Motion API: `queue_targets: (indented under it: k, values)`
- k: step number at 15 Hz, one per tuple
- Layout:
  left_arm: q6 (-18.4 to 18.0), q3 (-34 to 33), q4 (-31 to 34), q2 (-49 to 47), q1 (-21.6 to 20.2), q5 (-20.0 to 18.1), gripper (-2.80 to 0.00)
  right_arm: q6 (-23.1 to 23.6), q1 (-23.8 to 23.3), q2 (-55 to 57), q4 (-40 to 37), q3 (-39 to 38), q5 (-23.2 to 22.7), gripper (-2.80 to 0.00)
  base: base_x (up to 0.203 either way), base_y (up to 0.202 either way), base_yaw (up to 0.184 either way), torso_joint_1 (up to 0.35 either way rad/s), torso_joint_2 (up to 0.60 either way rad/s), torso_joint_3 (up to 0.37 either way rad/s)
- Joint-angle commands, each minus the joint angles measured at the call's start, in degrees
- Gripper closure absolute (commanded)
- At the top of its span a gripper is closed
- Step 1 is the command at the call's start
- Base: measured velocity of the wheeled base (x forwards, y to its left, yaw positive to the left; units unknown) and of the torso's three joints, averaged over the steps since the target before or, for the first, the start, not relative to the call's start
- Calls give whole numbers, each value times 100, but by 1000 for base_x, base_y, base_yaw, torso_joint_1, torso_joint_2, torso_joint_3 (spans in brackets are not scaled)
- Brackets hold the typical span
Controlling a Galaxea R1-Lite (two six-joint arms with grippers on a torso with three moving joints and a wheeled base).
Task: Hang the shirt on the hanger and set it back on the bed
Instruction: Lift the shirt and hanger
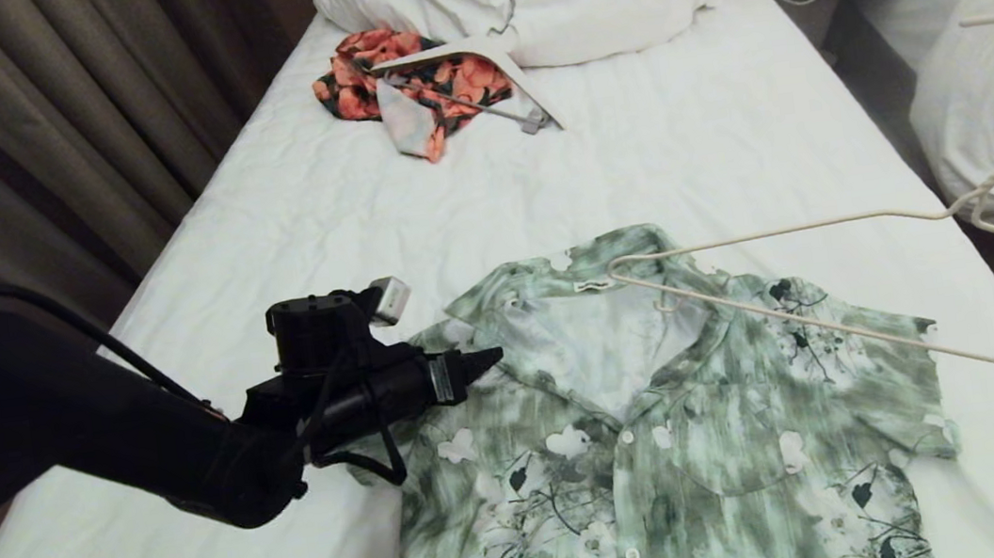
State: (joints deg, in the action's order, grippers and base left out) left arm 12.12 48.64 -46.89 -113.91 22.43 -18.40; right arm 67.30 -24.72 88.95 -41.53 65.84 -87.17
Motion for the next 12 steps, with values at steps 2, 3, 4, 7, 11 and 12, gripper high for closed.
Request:
queue_targets:
  k: [2,3,4,7,11,12]
  values:
    - [23,132,-23,-120,98,-35,-280,42,3,22,-21,-1,-45,0,0,0,0,0,0,0]
    - [27,181,-15,-167,166,-32,-280,46,3,26,-21,-1,-45,0,0,0,0,0,0,0]
    - [21,211,-14,-223,265,-18,-280,46,3,26,-21,7,-45,0,0,0,0,0,0,0]
    - [26,396,4,-351,486,4,-280,46,29,26,-21,16,-36,0,0,0,0,0,0,0]
    - [167,499,4,-327,765,3,-280,46,29,35,-21,54,-36,0,0,0,0,0,0,0]
    - [200,526,0,-339,798,3,-280,46,21,44,-21,78,-36,0,0,0,0,0,0,0]
